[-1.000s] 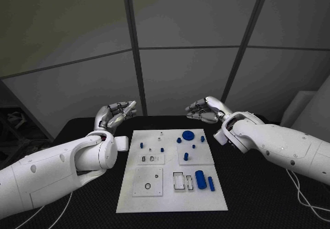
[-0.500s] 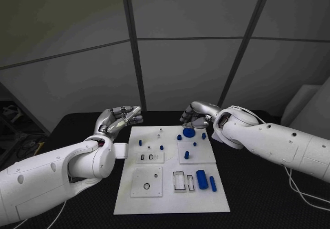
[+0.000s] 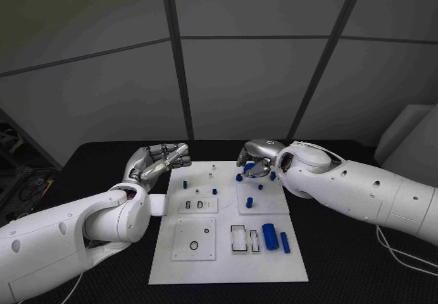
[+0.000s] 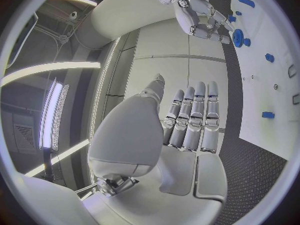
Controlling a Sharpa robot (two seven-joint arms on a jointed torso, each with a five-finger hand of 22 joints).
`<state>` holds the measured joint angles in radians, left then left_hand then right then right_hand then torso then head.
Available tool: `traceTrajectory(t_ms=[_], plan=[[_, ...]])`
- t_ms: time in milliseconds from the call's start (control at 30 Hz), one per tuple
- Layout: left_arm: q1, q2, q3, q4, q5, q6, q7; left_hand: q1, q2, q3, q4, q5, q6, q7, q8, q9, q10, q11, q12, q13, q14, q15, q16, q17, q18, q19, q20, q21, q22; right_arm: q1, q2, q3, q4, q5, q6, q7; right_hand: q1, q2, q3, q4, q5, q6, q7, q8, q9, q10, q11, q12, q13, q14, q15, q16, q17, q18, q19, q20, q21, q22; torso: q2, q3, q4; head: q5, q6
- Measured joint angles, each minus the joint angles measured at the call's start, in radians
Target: Assemble the parts on the task board
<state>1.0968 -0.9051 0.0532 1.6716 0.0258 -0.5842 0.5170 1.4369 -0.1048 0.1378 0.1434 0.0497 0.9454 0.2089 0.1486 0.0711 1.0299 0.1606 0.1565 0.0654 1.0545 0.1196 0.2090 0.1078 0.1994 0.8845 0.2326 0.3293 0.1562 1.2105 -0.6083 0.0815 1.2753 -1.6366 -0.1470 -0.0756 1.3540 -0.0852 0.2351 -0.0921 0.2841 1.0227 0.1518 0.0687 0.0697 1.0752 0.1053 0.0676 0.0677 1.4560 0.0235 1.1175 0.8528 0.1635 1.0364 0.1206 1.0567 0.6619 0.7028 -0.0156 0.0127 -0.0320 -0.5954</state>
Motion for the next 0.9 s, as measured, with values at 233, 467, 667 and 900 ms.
traceTrajectory(t_ms=[233, 467, 667, 900], plan=[[0.0, -0.003, 0.001, 0.007, -0.001, 0.005, -0.003, -0.004, 0.004, 0.0, -0.006, 0.0, 0.004, 0.004, -0.003, -0.001, 0.0, 0.0, -0.007, 0.0, 0.0, 0.0, -0.006, -0.002, 0.0, 0.0, 0.0, 0.0, -0.001, 0.0, 0.01, 0.0, -0.008, -0.034, 0.02, -0.019, 0.0, 0.0, -0.001, 0.001, 0.0, -0.008, -0.001, 0.0, 0.0, -0.013, 0.005, 0.0, 0.0, 0.004, 0.004, 0.073, 0.077, 0.0, 0.03, 0.003, 0.059, 0.077, 0.012, -0.0018, 0.0009, -0.004, 0.001], [0.0, -0.006, 0.001, 0.014, -0.002, 0.008, -0.005, -0.004, 0.004, 0.0, -0.005, 0.0, 0.004, 0.004, -0.005, -0.003, 0.0, 0.0, -0.007, 0.0, 0.0, 0.0, -0.009, -0.002, 0.0, 0.0, 0.0, 0.0, -0.002, 0.0, 0.024, -0.001, -0.018, -0.054, 0.028, -0.03, 0.005, 0.005, 0.002, 0.004, 0.0, -0.008, -0.001, 0.0, 0.0, -0.013, 0.005, 0.0, 0.001, 0.004, 0.003, 0.126, 0.141, -0.016, 0.058, 0.003, 0.104, 0.144, 0.018, -0.0032, 0.0038, -0.004, -0.003], [0.0, -0.008, 0.001, 0.017, -0.003, 0.011, -0.006, -0.004, 0.004, -0.003, -0.008, 0.0, 0.003, 0.004, -0.005, -0.003, 0.0, 0.0, -0.013, 0.0, 0.0, 0.0, -0.009, -0.002, 0.0, 0.0, 0.0, 0.0, -0.002, 0.0, 0.034, -0.001, -0.027, -0.065, 0.034, -0.036, 0.008, 0.008, 0.011, 0.005, 0.0, -0.008, -0.001, 0.0, 0.0, -0.008, 0.002, 0.0, 0.001, 0.004, 0.003, 0.151, 0.169, -0.016, 0.08, 0.002, 0.128, 0.173, 0.021, -0.0042, 0.0038, -0.001, -0.006], [0.0, -0.009, 0.001, 0.02, -0.003, 0.013, -0.008, -0.009, 0.009, -0.003, -0.008, 0.0, 0.003, 0.004, -0.01, -0.003, 0.0, 0.0, -0.013, 0.0, 0.0, 0.0, -0.015, -0.003, 0.0, 0.003, 0.004, 0.0, -0.003, 0.0, 0.042, -0.002, -0.039, -0.072, 0.039, -0.039, 0.009, 0.009, 0.026, 0.006, 0.0, -0.012, 0.002, 0.0, 0.0, 0.006, 0.002, 0.0, 0.001, 0.004, 0.003, 0.179, 0.206, -0.016, 0.1, 0.002, 0.154, 0.211, 0.024, -0.0044, 0.0038, 0.0, -0.005]])
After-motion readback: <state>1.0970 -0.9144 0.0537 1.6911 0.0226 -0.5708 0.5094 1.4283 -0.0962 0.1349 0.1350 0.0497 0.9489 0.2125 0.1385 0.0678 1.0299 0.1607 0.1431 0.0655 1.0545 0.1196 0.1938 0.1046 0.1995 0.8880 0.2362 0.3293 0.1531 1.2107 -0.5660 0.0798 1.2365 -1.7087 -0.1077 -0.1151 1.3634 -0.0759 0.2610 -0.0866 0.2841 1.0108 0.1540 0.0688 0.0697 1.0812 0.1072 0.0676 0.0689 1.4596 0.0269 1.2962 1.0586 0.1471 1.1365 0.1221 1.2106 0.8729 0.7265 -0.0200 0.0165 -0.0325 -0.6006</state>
